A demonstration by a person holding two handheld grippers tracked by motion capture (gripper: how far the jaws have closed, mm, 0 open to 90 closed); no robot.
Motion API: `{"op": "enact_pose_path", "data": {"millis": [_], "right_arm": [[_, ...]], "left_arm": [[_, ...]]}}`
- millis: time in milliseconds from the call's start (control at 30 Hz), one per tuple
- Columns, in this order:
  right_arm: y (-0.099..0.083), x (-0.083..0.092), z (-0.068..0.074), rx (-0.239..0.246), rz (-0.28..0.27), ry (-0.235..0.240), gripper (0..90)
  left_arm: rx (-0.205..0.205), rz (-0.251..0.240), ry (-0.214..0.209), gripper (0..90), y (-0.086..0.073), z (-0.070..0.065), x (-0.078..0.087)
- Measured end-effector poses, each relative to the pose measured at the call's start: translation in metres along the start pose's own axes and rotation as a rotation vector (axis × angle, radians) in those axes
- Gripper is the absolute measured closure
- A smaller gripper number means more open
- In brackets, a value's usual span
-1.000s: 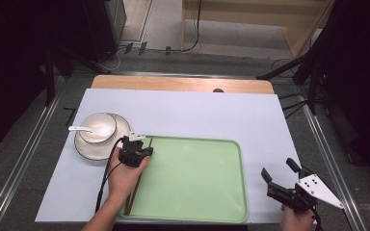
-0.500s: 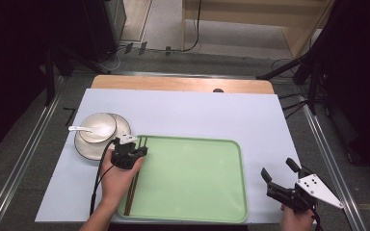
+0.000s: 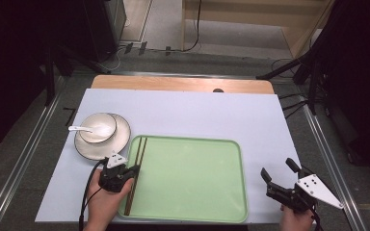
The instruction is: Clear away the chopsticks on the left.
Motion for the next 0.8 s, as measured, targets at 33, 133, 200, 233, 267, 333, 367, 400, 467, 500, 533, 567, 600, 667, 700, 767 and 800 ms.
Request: {"op": "enact_pose_path", "data": {"millis": [33,133,200,233,267,333,367,400,467,500,533,567,600,667,700,767,800], "right_arm": [[0.000,0.000,0.000,0.000,0.000,0.000,10.1],[0.000,0.001,-0.001,0.001,-0.002,-0.003,10.1],[0.000,0.001,-0.001,0.000,-0.002,-0.004,10.1],[0.000,0.001,-0.001,0.000,-0.002,-0.004,10.1],[0.000,0.001,-0.001,0.000,-0.002,-0.004,10.1],[-0.001,0.001,-0.002,0.001,-0.003,-0.005,10.1],[-0.001,0.001,-0.002,-0.002,-0.003,-0.005,10.1],[-0.001,0.000,-0.002,-0.002,-0.003,-0.004,10.1],[0.000,0.000,-0.001,-0.001,-0.001,-0.002,10.1],[0.000,0.000,-0.001,0.000,-0.001,-0.002,10.1],[0.000,0.000,-0.001,0.000,-0.001,-0.002,10.1],[0.000,0.000,-0.001,0.000,-0.001,-0.002,10.1],[0.000,0.000,-0.001,0.000,0.000,-0.002,10.1],[0.000,0.000,-0.001,0.000,0.000,-0.002,10.1],[0.000,0.001,-0.001,0.000,-0.001,-0.004,10.1],[0.000,0.001,-0.001,0.001,-0.001,-0.006,10.1],[0.000,0.002,-0.002,0.000,-0.003,-0.008,10.1]], "left_arm": [[0.000,0.000,0.000,90.0,0.000,0.000,0.000],[-0.001,0.007,-0.016,90.0,-0.008,-0.005,0.004],[-0.004,-0.003,-0.011,90.0,-0.011,-0.006,0.007],[-0.004,-0.003,-0.011,90.0,-0.011,-0.006,0.007],[-0.015,-0.012,0.003,90.0,-0.011,-0.004,0.009],[-0.012,-0.015,0.009,90.0,-0.010,-0.003,0.010],[-0.009,-0.016,0.016,90.0,-0.009,-0.001,0.009],[-0.012,-0.016,0.031,90.0,-0.007,0.002,0.007],[-0.019,-0.017,0.041,90.0,-0.006,0.001,0.006],[-0.029,-0.016,0.052,90.0,-0.006,-0.001,0.005],[-0.037,-0.014,0.061,90.0,-0.006,-0.003,0.003],[-0.037,-0.014,0.061,90.0,-0.006,-0.003,0.003],[-0.043,0.010,0.057,90.0,-0.007,-0.006,0.000],[-0.048,0.015,0.055,90.0,-0.008,-0.007,-0.001],[-0.044,0.012,0.057,90.0,-0.009,-0.008,0.000],[-0.041,0.016,0.053,90.0,-0.011,-0.008,0.001],[-0.037,0.018,0.049,90.0,-0.013,-0.008,0.003]]}}
Point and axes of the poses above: each handheld gripper's, and its own axes: x roughly backward along the jaws, y roughly out of its top, z roughly to its left, the point moved 3 cm from there along -x, roughly forward along the jaws, and after that the axes turned 14 degrees about x, right-handed, at the moved point
